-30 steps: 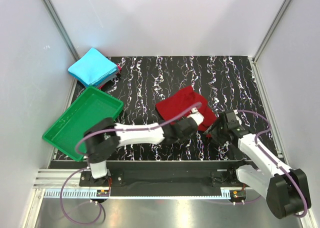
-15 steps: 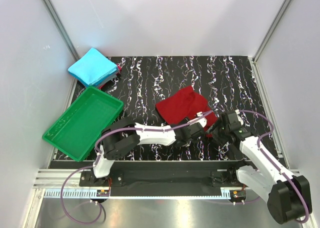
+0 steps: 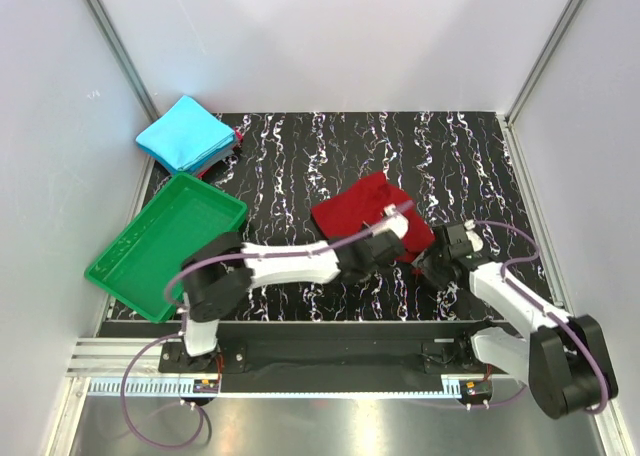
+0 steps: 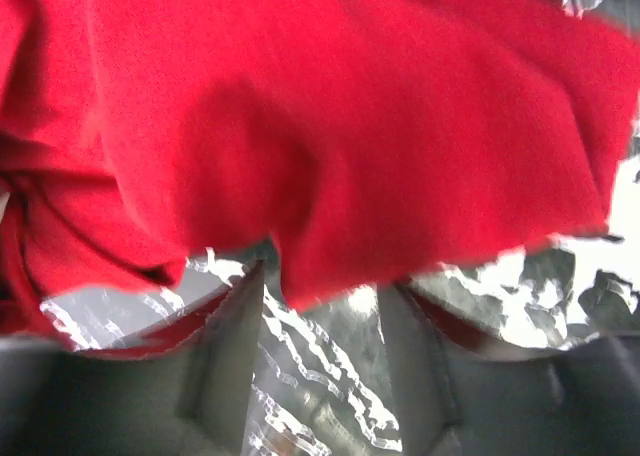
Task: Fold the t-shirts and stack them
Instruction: Flatten the tshirt out
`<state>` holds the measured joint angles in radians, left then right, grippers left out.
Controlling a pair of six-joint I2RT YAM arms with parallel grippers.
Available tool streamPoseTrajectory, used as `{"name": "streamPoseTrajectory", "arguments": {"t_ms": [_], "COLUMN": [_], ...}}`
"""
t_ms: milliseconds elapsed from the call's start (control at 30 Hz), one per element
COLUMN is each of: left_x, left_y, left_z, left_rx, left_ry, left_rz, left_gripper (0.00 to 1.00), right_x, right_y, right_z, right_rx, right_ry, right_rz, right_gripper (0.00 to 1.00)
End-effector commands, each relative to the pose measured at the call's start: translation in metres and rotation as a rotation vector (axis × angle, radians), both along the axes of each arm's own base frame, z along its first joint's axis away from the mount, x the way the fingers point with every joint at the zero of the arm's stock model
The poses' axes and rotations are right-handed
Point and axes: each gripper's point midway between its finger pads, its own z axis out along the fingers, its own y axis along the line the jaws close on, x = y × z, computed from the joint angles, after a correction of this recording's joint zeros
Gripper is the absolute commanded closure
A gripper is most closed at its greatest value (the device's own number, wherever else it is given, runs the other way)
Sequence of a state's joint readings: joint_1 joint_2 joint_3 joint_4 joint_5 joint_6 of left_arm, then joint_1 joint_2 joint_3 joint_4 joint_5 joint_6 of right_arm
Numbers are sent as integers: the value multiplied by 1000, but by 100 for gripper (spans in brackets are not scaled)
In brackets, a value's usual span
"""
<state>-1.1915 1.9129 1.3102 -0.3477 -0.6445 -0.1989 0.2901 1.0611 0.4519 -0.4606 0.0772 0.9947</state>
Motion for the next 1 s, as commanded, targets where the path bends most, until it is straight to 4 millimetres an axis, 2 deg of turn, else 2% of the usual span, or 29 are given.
{"name": "streamPoseTrajectory", "arguments": {"t_ms": [0, 33, 67, 100, 133, 167, 200, 233, 267, 300, 333, 367, 433, 467, 533, 567, 600, 633, 700, 733, 767, 800, 833, 867, 900, 933, 967], "left_x": [23, 31, 31, 34, 41, 44, 46, 52, 53, 54, 57, 55, 52, 47, 41, 40, 42, 42, 50, 53, 52, 56, 58, 52, 51, 48, 46], "left_y": [8, 17, 22, 27, 39, 50, 59, 76, 87, 96, 114, 125, 149, 156, 170, 173, 181, 188, 202, 205, 204, 214, 213, 212, 213, 212, 208], "left_z": [72, 84, 85, 92, 109, 121, 133, 159, 177, 193, 216, 237, 267, 280, 289, 297, 295, 290, 266, 251, 224, 208, 193, 163, 150, 125, 114], "left_rx": [-241, -287, -304, -321, -349, -346, -359, -401, -416, -441, -483, -497, -537, -538, -518, -523, -505, -483, -456, -458, -446, -437, -443, -418, -417, -400, -409], "left_ry": [-21, -22, -4, -6, -28, -43, -54, -86, -92, -103, -130, -143, -179, -172, -158, -162, -162, -151, -106, -68, 9, 44, 81, 151, 178, 219, 244], "left_rz": [86, 118, 118, 129, 153, 176, 188, 219, 236, 250, 281, 290, 326, 320, 303, 302, 322, 339, 393, 419, 419, 461, 486, 491, 504, 513, 504], "left_gripper": [100, 100, 100, 100, 100, 100, 100, 100, 100, 100, 100, 100, 100, 100, 100, 100, 100, 100, 100, 100, 100, 100, 100, 100, 100, 100, 100], "right_x": [22, 25, 31, 35, 37, 38, 40, 40, 41, 40, 39, 38, 33, 30, 23, 22, 21, 22, 29, 37, 46, 52, 61, 71, 77, 84, 94], "right_y": [-16, -17, -18, -21, -24, -29, -44, -53, -60, -73, -78, -83, -92, -94, -101, -105, -111, -114, -114, -108, -101, -87, -79, -72, -65, -63, -61], "right_z": [-4, -1, 6, 18, 29, 53, 79, 100, 139, 167, 188, 228, 265, 292, 323, 329, 333, 333, 323, 311, 299, 287, 270, 253, 241, 230, 213], "right_rx": [-110, -123, -133, -154, -172, -205, -272, -309, -336, -390, -409, -409, -444, -438, -461, -492, -523, -544, -577, -570, -561, -514, -497, -488, -473, -472, -487], "right_ry": [-46, -58, -71, -102, -118, -121, -178, -203, -244, -296, -326, -387, -446, -503, -572, -579, -582, -576, -542, -527, -503, -491, -473, -432, -407, -389, -336], "right_rz": [-44, -39, -39, -24, -21, -26, -58, -78, -98, -119, -131, -148, -161, -173, -177, -167, -182, -189, -172, -145, -110, -51, -21, 9, 47, 51, 72], "right_gripper": [58, 88, 100, 100, 100, 100, 100, 100, 100, 100, 100, 100, 100, 100, 100, 100, 100, 100, 100, 100, 100, 100, 100, 100, 100, 100, 100]}}
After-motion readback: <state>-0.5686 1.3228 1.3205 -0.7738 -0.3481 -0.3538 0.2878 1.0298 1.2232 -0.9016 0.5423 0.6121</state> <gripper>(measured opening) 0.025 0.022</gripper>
